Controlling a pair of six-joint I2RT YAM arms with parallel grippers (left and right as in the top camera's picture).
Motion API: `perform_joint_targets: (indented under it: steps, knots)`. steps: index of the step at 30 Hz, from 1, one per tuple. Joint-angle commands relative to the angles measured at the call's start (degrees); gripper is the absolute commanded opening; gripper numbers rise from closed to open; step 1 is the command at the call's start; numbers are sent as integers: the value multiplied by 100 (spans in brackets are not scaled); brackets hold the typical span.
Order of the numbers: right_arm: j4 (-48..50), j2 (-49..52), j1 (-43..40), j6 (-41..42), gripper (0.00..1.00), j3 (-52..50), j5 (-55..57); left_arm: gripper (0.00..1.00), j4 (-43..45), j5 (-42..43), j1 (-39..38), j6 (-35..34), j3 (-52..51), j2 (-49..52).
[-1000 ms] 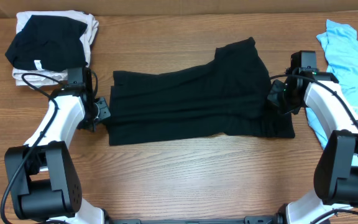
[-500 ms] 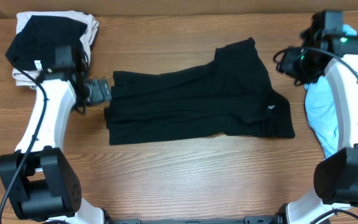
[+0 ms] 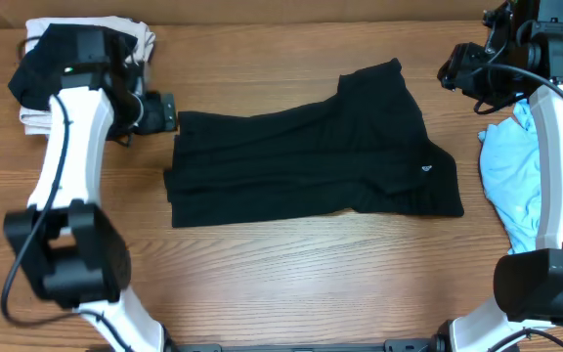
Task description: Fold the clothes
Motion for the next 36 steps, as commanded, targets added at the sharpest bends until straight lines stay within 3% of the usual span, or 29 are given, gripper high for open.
perform_joint_targets:
  steps: [1,12,17,28,36]
  knots:
    - [15,-46,-33,-66,59,122,-24,89,-46,164,-142,210,90,533]
    - [33,-42,-31,-61,60,-26,-26,88,901,-538,-476,208,90,1003]
    - [15,-39,-31,-59,60,-57,-26,83,1373,-833,-498,236,90,1054]
    - [37,-39,-33,-37,63,-57,-26,88,1906,-789,-498,595,90,1554]
    - [22,-39,-31,-9,64,-57,-28,89,2347,-289,-498,592,90,1891]
